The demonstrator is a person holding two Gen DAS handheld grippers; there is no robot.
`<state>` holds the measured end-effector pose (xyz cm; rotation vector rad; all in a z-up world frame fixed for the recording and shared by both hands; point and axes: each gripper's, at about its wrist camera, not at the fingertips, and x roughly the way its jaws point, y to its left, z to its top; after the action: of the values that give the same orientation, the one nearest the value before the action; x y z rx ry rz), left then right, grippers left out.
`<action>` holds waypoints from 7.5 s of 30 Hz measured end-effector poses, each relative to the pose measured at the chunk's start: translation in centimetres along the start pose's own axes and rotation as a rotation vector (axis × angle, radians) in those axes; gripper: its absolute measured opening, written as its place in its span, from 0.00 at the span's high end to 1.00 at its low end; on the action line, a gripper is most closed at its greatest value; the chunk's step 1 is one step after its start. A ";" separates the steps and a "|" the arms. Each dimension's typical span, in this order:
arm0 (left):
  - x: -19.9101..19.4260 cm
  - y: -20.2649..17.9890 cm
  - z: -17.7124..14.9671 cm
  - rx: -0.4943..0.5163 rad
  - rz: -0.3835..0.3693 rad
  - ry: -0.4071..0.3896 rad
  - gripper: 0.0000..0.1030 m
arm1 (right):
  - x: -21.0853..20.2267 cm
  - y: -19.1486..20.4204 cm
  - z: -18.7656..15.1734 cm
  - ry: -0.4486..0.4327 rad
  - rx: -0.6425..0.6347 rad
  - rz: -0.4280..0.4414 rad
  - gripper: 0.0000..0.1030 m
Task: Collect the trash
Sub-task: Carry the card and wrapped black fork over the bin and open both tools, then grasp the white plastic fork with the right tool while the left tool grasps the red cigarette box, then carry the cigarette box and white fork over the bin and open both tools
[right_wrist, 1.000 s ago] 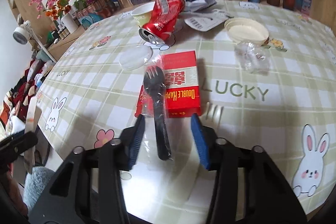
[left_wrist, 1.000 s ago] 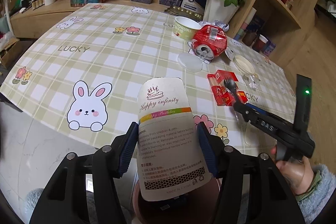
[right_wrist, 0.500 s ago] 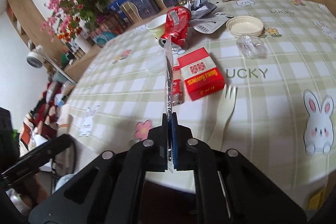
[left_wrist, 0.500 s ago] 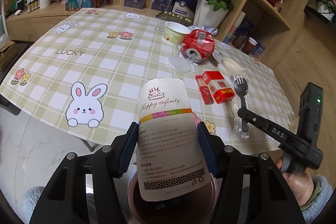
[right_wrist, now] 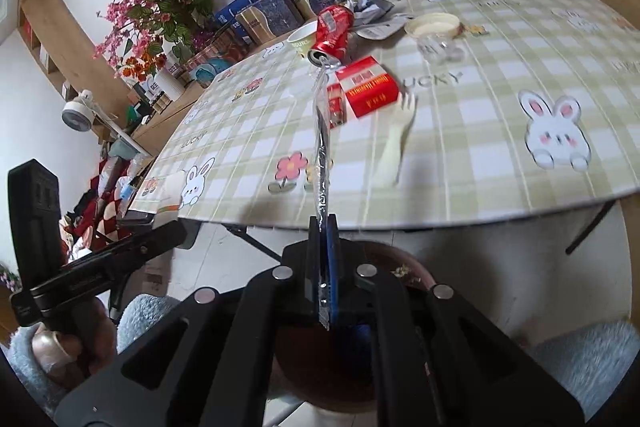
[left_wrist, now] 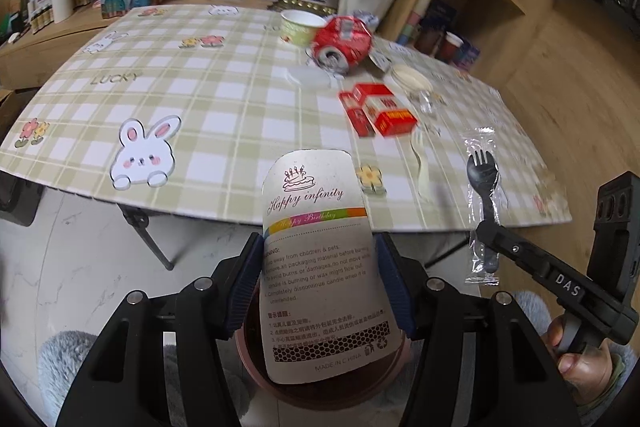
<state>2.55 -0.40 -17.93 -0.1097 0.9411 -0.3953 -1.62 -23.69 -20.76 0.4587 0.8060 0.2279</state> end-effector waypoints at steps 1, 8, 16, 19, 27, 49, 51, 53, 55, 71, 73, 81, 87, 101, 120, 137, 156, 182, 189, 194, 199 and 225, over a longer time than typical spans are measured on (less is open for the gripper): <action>0.1 -0.2 -0.4 0.007 0.000 0.008 0.45 | -0.3 -0.1 -0.5 0.002 0.010 0.002 0.93; 1.3 -0.7 -3.0 0.004 0.002 0.069 0.43 | -0.7 -0.6 -3.0 0.036 0.035 -0.027 0.93; 3.4 -0.5 -4.0 -0.014 0.006 0.147 0.41 | -0.6 -0.2 -3.3 0.036 0.004 -0.016 0.93; 4.0 -0.9 -4.1 -0.003 0.003 0.165 0.35 | -0.5 0.1 -3.4 0.041 -0.009 -0.012 0.93; 3.2 -0.2 -3.9 -0.032 0.063 0.140 0.17 | -0.3 0.4 -3.4 0.051 -0.025 -0.016 0.93; -1.0 3.3 -4.4 -0.181 0.221 -0.003 0.06 | 3.2 1.1 -5.5 0.254 -0.051 -0.081 0.93; -0.9 3.4 -4.5 -0.187 0.220 -0.001 0.06 | 3.4 1.0 -5.7 0.266 -0.047 -0.086 0.93; -0.8 3.6 -4.5 -0.192 0.221 0.005 0.06 | 3.7 0.8 -5.9 0.281 -0.042 -0.092 0.93; -0.8 3.6 -4.6 -0.196 0.221 0.009 0.06 | 3.9 0.8 -6.0 0.290 -0.039 -0.098 0.93; -0.2 4.1 -4.8 -0.207 0.222 0.035 0.06 | 3.7 0.7 -5.8 0.256 -0.032 -0.113 0.35; -0.2 4.1 -4.8 -0.210 0.222 0.035 0.06 | 3.4 0.6 -5.5 0.234 -0.030 -0.112 0.26; 0.0 3.9 -4.8 -0.202 0.218 0.044 0.06 | 2.4 0.5 -4.7 0.138 -0.036 -0.067 0.14; 0.3 3.7 -4.8 -0.196 0.215 0.045 0.06 | 2.0 0.7 -3.8 0.096 -0.107 -0.079 0.18; 0.3 4.6 -1.6 -0.215 0.178 -0.057 0.06 | 5.5 -4.1 4.2 0.043 -0.033 -0.116 0.72; 4.2 5.9 0.9 -0.231 0.141 0.018 0.06 | 10.9 -2.1 7.5 0.057 -0.223 -0.284 0.85; 13.8 -7.0 12.2 -0.071 0.009 0.082 0.32 | 3.6 -7.8 8.8 -0.127 -0.012 -0.200 0.85; 23.7 -12.6 16.3 -0.018 0.247 0.155 0.40 | -1.9 -14.0 6.8 -0.195 0.140 -0.199 0.85; 0.8 -4.5 5.9 0.067 -0.177 0.051 0.79 | -4.0 -2.2 2.9 -0.133 -0.030 -0.041 0.85; -1.8 -0.9 -1.4 0.104 -0.182 0.109 0.79 | -4.3 1.6 -0.8 -0.066 -0.097 -0.040 0.85; 0.7 -1.6 -3.8 0.167 -0.176 0.197 0.79 | -4.0 2.2 -1.1 -0.052 -0.084 -0.031 0.85; 3.7 -1.0 -4.9 0.119 -0.171 0.265 0.79 | -3.8 2.4 -1.3 -0.054 -0.101 -0.036 0.85; -2.6 4.1 -3.9 -0.097 0.192 -0.108 0.06 | 2.0 2.2 -4.6 0.139 -0.119 -0.032 0.85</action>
<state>-0.80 4.67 -19.38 -0.1264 0.8554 -0.1649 -3.75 -19.59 -23.72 0.3204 0.9300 0.2784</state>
